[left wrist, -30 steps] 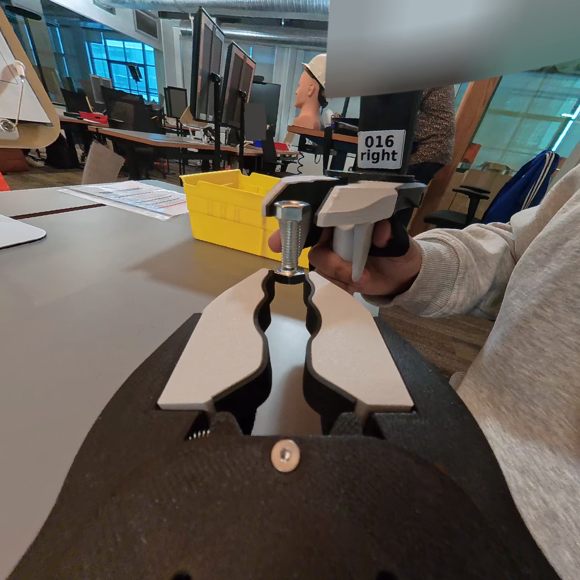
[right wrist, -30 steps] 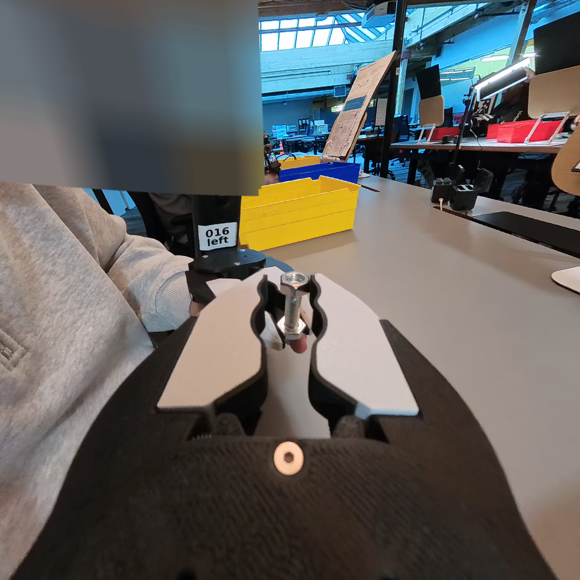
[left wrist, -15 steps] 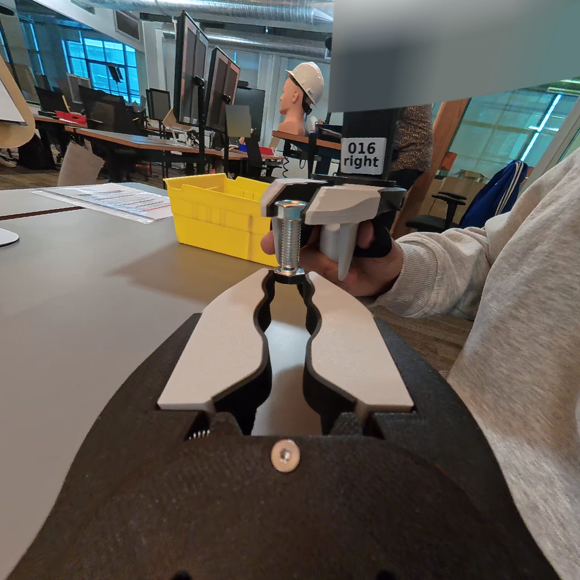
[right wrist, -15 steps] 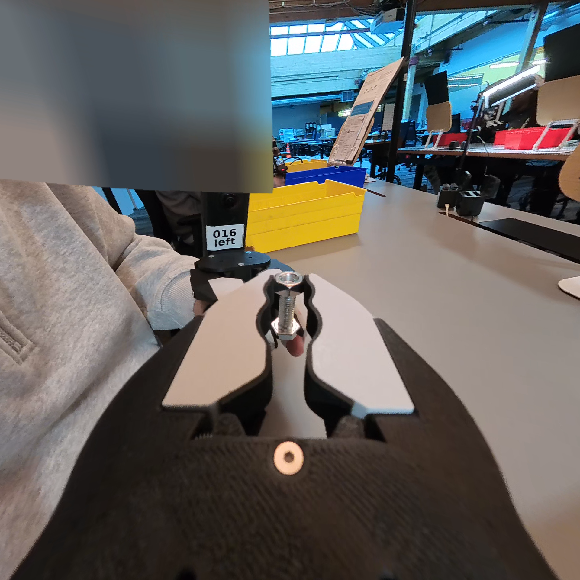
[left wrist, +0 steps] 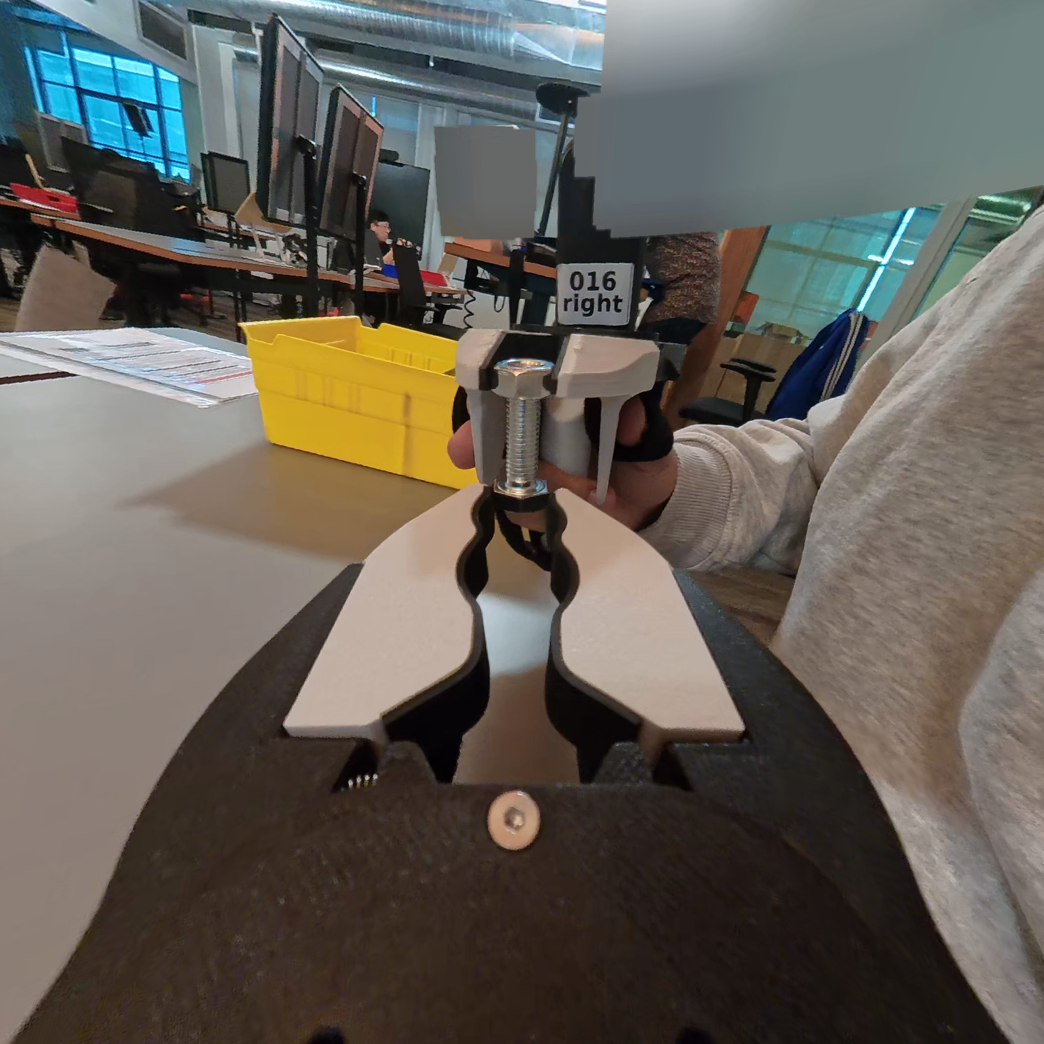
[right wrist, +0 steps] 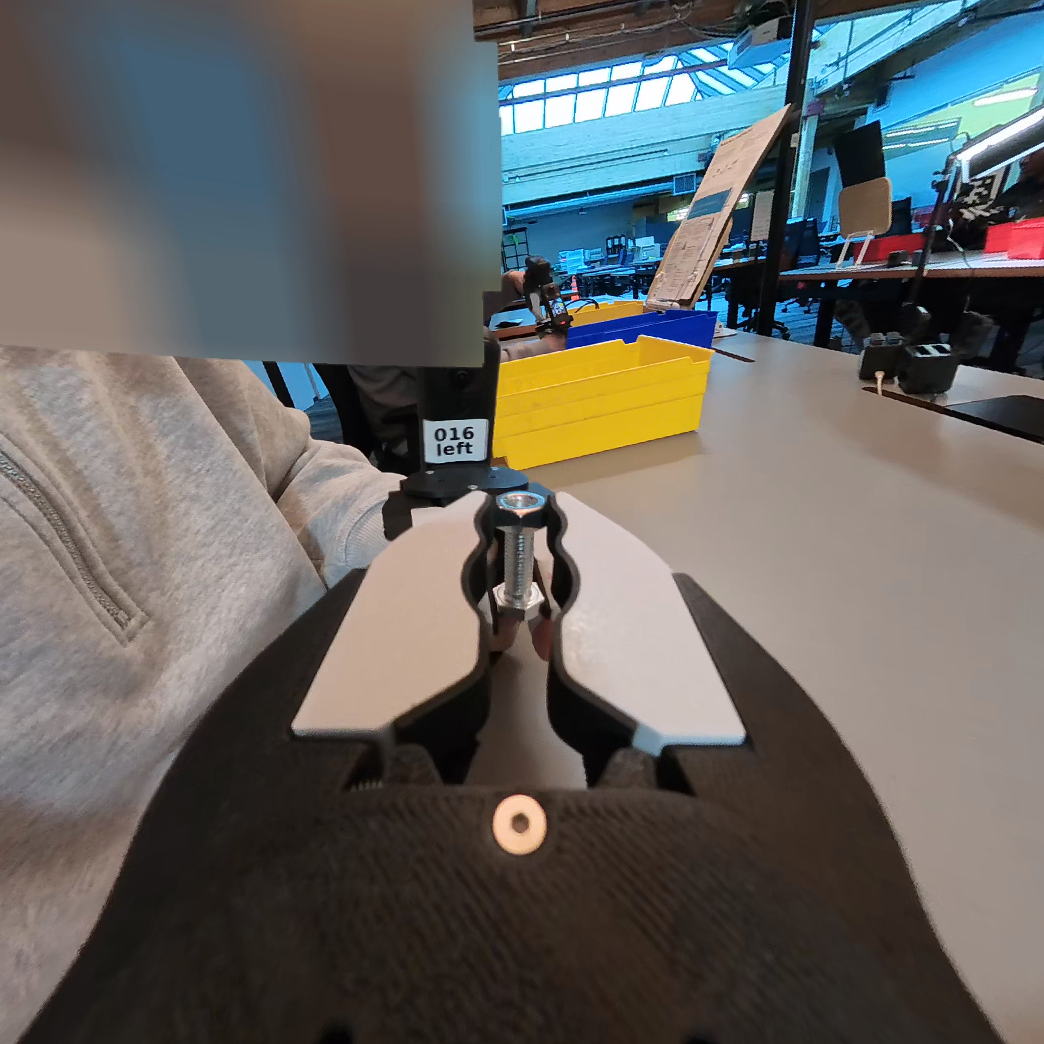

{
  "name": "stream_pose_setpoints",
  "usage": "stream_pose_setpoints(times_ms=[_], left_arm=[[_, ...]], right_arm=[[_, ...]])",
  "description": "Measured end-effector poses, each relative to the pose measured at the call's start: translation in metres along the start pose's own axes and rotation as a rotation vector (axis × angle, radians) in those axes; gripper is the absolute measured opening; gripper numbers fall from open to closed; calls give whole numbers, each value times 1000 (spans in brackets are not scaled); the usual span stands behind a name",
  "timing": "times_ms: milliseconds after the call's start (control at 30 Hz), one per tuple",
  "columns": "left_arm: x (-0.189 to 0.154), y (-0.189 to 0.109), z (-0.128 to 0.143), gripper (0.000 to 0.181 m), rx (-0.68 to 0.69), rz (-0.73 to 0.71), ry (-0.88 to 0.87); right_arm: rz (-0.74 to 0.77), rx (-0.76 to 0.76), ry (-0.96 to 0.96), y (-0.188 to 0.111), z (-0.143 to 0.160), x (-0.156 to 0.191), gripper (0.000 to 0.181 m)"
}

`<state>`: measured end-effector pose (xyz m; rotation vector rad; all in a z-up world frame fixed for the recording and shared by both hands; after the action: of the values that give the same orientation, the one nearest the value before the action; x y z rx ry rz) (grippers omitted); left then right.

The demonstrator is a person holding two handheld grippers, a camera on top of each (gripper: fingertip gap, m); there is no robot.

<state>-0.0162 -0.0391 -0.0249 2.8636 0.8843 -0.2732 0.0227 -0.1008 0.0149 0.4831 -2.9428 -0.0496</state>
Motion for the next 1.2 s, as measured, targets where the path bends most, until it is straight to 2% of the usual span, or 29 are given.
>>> stream_pose_setpoints(times_ms=[300, 467, 667, 900, 1200], left_arm=[[-13, -2, -6, 18, -52, 175, -100], [-27, -4, -9, 18, -73, 350, -200], [-35, -7, -11, 18, -71, 482, -292], [-39, -9, -13, 18, -60, 586, -413], [-35, -12, -15, 18, -58, 664, -548]], right_arm=[[-112, -46, 22, 1, -7, 13, 18], [-232, -63, 60, 2, -12, 25, 18], [-312, -62, 85, 2, -15, 33, 18], [-344, -63, 90, -1, -16, 34, 18], [-309, -76, 61, -2, -18, 31, 18]])
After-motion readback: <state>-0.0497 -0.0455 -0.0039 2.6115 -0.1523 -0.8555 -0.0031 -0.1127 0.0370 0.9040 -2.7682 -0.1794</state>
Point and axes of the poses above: each gripper's, where its closed fingertips meet, y out along the fingers, z out of its underside, x = y × z across the jaws, the point moved 5 cm from there along -y, back along the fingers, and after that the axes turned 1 degree about x, right-handed, at the moved point
